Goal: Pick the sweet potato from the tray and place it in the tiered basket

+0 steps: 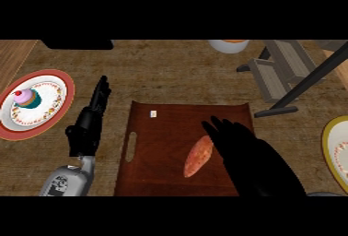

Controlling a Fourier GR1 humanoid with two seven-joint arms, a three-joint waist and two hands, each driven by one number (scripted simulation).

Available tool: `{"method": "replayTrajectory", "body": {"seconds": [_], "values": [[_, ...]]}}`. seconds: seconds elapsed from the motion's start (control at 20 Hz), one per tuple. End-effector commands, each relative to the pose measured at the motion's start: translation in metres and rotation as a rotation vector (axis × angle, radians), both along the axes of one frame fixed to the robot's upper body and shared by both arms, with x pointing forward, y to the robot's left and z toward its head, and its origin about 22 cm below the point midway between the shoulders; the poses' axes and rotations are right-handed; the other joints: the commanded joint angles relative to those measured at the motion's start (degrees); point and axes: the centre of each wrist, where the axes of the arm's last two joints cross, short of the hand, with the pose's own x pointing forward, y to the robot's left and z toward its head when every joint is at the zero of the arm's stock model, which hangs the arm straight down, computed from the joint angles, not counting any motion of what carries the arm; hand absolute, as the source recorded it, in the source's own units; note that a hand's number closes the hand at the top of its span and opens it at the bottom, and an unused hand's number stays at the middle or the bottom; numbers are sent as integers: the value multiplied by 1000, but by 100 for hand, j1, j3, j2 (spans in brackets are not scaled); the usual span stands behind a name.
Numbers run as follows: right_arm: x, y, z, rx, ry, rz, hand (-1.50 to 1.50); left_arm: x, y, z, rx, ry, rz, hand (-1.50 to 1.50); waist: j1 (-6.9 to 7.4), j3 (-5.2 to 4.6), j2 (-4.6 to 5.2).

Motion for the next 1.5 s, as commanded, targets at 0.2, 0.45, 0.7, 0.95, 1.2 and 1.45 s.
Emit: {"method": "replayTrajectory", "body": {"seconds": [0.2, 0.45, 0.7, 0.95, 1.2, 1.45], "values": [[-3, 34, -6, -218, -20, -47, -150, 1, 0, -10, -10, -1, 18, 0, -55, 14, 28], [17, 47, -19, -249, -38, -99, -150, -18, -10, -21, -18, 0, -3, 0, -10, 18, 16], [12, 37, -27, -242, -30, -163, -150, -16, 8, -12, -6, 14, 3, 0, -91, 23, -3], [22, 32, -41, -235, -6, -183, -150, -11, -1, -14, -6, 11, 7, 0, -86, 27, 29], [6, 26, -56, -221, 33, -167, -150, -5, 6, -11, -26, 0, 20, 0, -108, 28, 27], [11, 49, -64, -165, 18, -143, -150, -4, 7, 1, -14, -9, 8, 0, -35, 30, 36]]}}
